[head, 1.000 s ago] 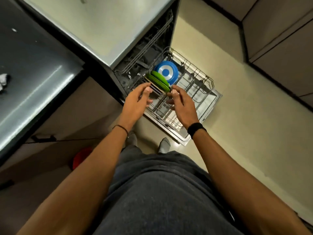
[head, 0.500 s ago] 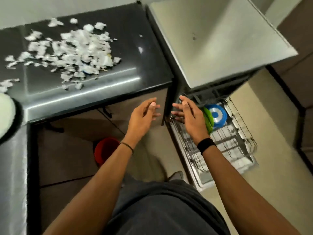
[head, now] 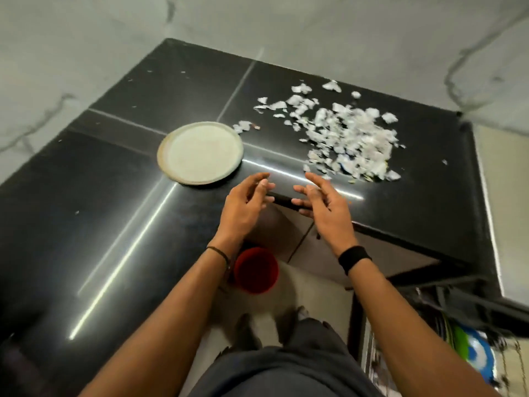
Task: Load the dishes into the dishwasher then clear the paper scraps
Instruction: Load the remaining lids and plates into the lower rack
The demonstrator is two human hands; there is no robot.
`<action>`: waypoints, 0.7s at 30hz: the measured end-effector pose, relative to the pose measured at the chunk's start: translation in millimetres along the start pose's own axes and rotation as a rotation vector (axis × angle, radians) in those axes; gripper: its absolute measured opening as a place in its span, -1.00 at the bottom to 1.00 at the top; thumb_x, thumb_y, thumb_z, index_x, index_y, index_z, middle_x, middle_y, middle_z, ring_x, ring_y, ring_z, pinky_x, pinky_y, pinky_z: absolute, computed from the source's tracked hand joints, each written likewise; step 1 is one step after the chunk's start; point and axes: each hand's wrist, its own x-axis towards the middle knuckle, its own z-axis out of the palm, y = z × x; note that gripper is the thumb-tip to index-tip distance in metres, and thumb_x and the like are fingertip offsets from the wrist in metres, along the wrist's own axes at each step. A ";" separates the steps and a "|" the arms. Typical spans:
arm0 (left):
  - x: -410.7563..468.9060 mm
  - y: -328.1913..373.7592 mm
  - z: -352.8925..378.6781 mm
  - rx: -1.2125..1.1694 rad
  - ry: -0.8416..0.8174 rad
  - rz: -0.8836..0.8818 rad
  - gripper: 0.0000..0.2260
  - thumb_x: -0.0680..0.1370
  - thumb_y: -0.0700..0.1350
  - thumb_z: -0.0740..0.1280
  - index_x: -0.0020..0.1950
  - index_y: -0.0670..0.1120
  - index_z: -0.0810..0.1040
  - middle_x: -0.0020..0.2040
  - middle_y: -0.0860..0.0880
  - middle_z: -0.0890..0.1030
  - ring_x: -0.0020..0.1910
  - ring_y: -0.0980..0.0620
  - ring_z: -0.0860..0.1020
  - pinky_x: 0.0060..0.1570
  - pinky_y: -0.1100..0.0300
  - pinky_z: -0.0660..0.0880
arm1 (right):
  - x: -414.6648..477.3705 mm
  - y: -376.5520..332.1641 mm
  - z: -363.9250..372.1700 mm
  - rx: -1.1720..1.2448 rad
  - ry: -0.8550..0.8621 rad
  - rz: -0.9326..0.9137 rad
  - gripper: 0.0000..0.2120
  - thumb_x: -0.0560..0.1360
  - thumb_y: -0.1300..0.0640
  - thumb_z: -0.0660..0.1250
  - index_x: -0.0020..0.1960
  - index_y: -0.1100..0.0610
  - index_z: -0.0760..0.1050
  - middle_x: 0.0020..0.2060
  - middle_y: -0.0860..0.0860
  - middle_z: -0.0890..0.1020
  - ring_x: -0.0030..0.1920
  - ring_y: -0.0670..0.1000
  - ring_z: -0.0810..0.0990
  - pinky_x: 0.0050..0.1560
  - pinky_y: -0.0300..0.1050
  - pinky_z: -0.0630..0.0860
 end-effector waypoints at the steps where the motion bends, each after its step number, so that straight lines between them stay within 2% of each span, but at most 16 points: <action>1: 0.9 -1.3 -15.0 -0.015 0.054 -0.008 -0.78 0.71 -0.07 0.24 0.33 0.03 0.57 0.09 0.00 0.71 -0.03 0.00 0.72 0.01 0.02 0.62 | 9.0 -2.8 14.7 -0.022 -0.053 -0.009 -0.68 0.70 0.13 0.21 0.44 0.09 0.43 0.14 0.04 0.69 0.01 0.02 0.73 0.03 -0.11 0.65; 4: -0.2 -6.2 -52.3 -0.036 0.190 -0.045 -0.74 0.71 -0.07 0.25 0.37 -0.05 0.56 0.10 0.01 0.71 -0.03 0.00 0.72 0.00 0.06 0.63 | 33.2 -8.8 54.7 -0.085 -0.194 -0.037 -0.64 0.66 0.12 0.29 0.45 0.06 0.43 0.14 0.03 0.70 0.04 0.00 0.72 0.11 -0.01 0.64; 8: -0.2 -12.9 -88.2 0.003 0.316 -0.054 -0.73 0.70 -0.04 0.26 0.39 -0.01 0.54 0.12 0.04 0.70 -0.02 0.05 0.71 0.10 0.00 0.64 | 62.4 -12.8 101.4 -0.154 -0.339 -0.082 -0.58 0.60 0.12 0.39 0.44 0.03 0.45 0.12 -0.02 0.71 0.12 -0.05 0.69 0.25 0.05 0.59; 13: 10.0 -17.0 -110.8 0.024 0.474 -0.085 -0.71 0.70 -0.02 0.27 0.41 0.01 0.54 0.16 0.02 0.68 0.02 0.11 0.70 0.17 -0.03 0.63 | 99.1 -15.1 140.8 -0.335 -0.469 -0.205 -0.56 0.54 0.18 0.45 0.39 0.03 0.49 0.11 -0.04 0.69 0.12 -0.15 0.65 0.24 -0.06 0.59; 17: 21.6 -19.6 -112.5 0.044 0.544 -0.117 -0.71 0.68 0.03 0.29 0.40 0.08 0.53 0.18 0.03 0.67 0.03 0.13 0.69 0.19 -0.07 0.61 | 124.7 -10.7 155.8 -0.534 -0.546 -0.283 -0.55 0.53 0.13 0.46 0.39 -0.02 0.49 0.21 -0.07 0.65 0.24 -0.10 0.58 0.28 0.01 0.56; 21: 30.9 -23.9 -111.1 0.053 0.589 -0.153 -0.70 0.67 0.01 0.31 0.41 0.07 0.54 0.14 0.06 0.68 0.02 0.13 0.69 0.19 -0.08 0.61 | 145.6 1.6 163.7 -0.925 -0.662 -0.493 -0.51 0.52 0.07 0.44 0.43 0.02 0.47 0.41 0.03 0.50 0.44 0.08 0.41 0.43 0.05 0.35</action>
